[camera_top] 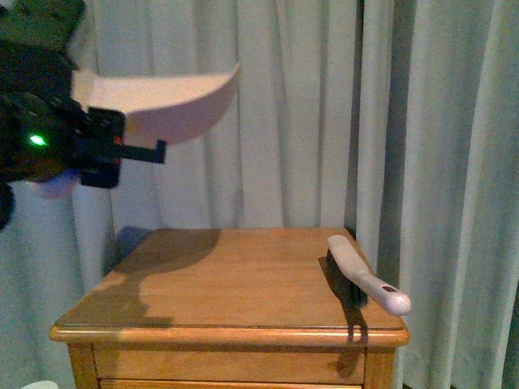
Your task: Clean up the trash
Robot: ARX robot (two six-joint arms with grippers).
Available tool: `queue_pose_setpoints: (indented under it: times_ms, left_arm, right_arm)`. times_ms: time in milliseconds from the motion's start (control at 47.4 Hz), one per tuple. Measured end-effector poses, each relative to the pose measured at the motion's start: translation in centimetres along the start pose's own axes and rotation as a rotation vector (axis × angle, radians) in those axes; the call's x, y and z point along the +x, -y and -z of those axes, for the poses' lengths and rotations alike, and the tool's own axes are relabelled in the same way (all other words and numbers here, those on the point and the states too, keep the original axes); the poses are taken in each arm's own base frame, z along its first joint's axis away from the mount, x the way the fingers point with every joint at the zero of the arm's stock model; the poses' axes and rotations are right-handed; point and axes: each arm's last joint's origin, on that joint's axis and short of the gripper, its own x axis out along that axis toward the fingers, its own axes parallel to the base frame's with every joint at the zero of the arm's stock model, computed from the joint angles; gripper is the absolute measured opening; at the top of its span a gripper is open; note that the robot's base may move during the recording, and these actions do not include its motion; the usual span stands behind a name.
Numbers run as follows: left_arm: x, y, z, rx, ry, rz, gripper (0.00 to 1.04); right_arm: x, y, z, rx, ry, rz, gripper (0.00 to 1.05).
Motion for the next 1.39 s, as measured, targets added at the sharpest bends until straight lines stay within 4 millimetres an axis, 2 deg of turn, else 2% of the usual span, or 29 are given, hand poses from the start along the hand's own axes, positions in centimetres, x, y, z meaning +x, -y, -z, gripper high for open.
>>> queue_pose_setpoints:
  times_ms: [84, 232, 359, 506, 717, 844, 949, 1033, 1097, 1202, 1392]
  left_arm:
    - [-3.2, -1.8, -0.8, -0.029, 0.124, -0.008, 0.28]
    - [-7.6, -4.2, -1.0, -0.065, 0.253, -0.042, 0.28]
    - [-11.9, -5.6, 0.1, -0.090, 0.322, -0.048, 0.28]
    - [-16.0, -6.6, 2.0, -0.121, 0.368, -0.013, 0.28]
    - [-20.1, -8.1, 4.7, -0.197, 0.416, -0.044, 0.28]
    - [-21.6, -8.9, 5.6, -0.226, 0.446, -0.087, 0.28]
    - [-21.7, -8.9, 5.7, -0.243, 0.447, -0.096, 0.28]
    - [-21.7, -8.9, 5.7, -0.244, 0.447, -0.089, 0.28]
    - [-21.7, -8.9, 5.7, -0.245, 0.447, -0.089, 0.28]
    - [-21.7, -8.9, 5.7, -0.248, 0.447, -0.090, 0.28]
    - [-21.7, -8.9, 5.7, -0.247, 0.448, -0.090, 0.28]
  right_arm:
    - [0.0, 0.0, 0.0, 0.000, 0.000, 0.000, 0.97]
    - [0.0, 0.0, 0.0, 0.000, 0.000, 0.000, 0.97]
    - [0.0, 0.0, 0.0, 0.000, 0.000, 0.000, 0.97]
    - [0.0, 0.0, 0.0, 0.000, 0.000, 0.000, 0.97]
    - [0.0, 0.0, 0.0, 0.000, 0.000, 0.000, 0.97]
    - [0.0, 0.0, 0.0, 0.000, 0.000, 0.000, 0.97]
    - [0.6, -0.4, 0.5, -0.090, -0.183, 0.200, 0.97]
    - [1.9, -1.1, -0.3, -0.107, -0.214, 0.182, 0.97]
    - [3.7, -1.8, -2.3, -0.093, -0.222, 0.114, 0.97]
    - [8.5, -3.8, -5.4, -0.067, -0.320, 0.001, 0.97]
    - [18.0, -8.3, -8.8, 0.018, -0.555, -0.052, 0.97]
